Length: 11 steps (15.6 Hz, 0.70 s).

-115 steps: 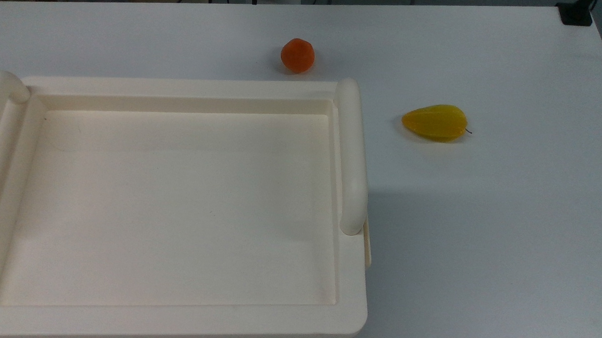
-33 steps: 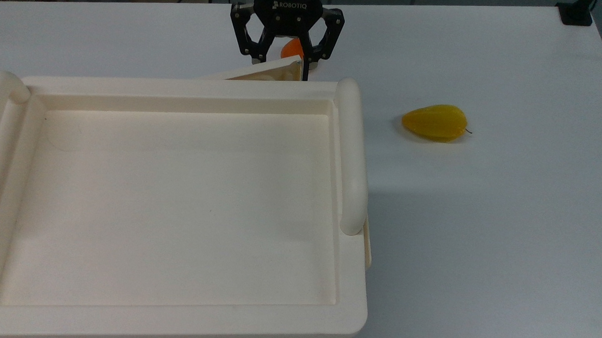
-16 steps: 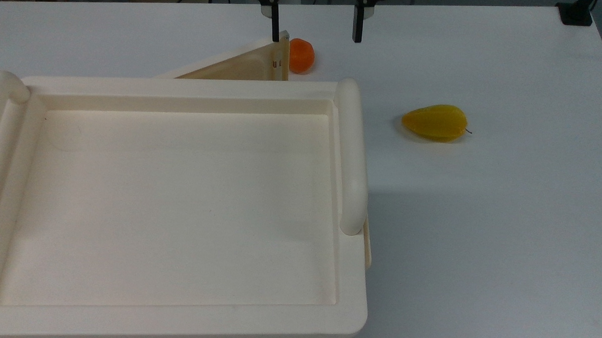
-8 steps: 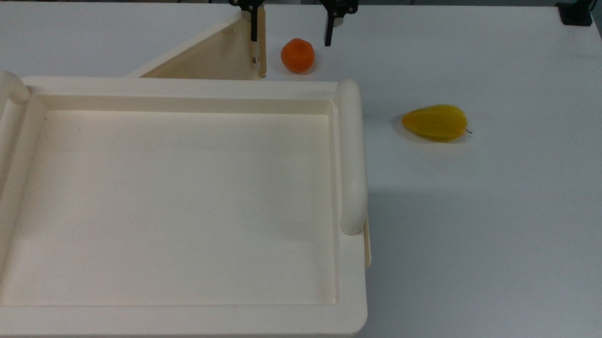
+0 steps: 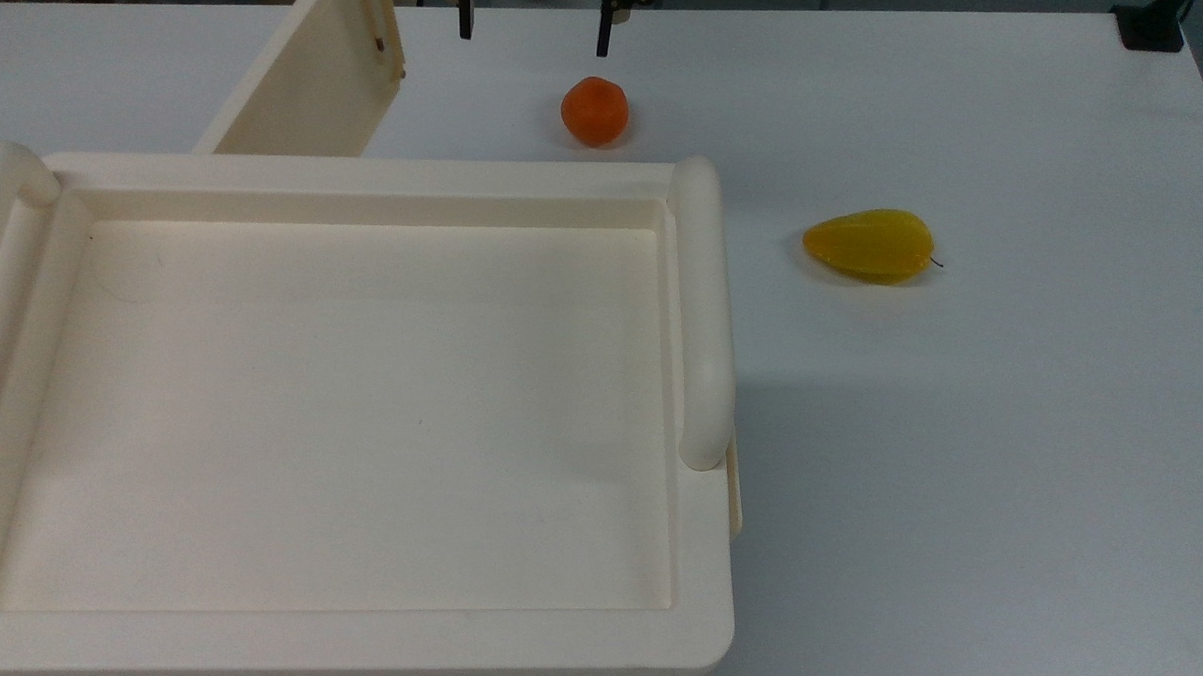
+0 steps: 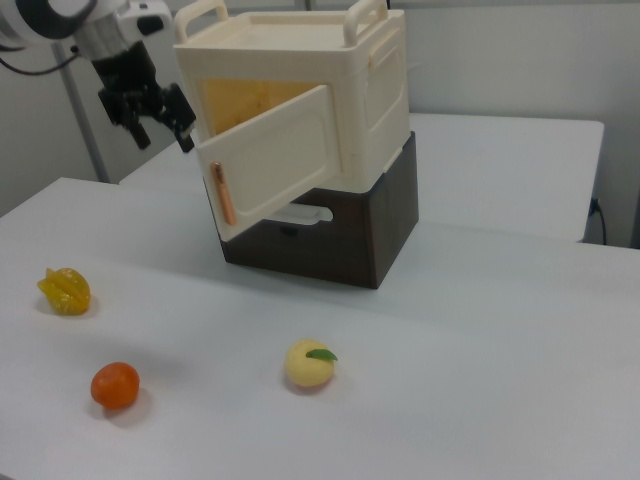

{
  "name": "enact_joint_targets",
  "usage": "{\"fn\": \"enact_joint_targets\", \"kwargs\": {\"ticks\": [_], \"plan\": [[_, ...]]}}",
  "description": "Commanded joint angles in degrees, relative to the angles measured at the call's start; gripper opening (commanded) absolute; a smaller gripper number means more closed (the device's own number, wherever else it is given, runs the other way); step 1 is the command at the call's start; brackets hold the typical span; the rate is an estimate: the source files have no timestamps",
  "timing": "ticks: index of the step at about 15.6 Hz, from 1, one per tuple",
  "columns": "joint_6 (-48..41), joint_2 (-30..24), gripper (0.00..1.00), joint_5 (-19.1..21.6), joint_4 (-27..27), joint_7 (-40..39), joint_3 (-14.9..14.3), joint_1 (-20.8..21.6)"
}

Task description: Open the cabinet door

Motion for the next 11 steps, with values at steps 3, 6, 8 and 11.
{"fn": "enact_joint_targets", "kwargs": {"ticks": [3, 6, 8, 11], "plan": [[-1.77, -2.72, 1.0, 1.56, -7.62, -0.83, -0.23, -2.11], [-1.69, -5.09, 1.0, 1.65, -11.92, -1.27, -0.23, -3.69], [-1.77, -7.38, 1.0, 1.65, -15.0, -2.84, -0.41, -3.87], [-1.86, -8.88, 1.0, 1.65, -17.74, -5.05, -0.41, -4.4]]}}
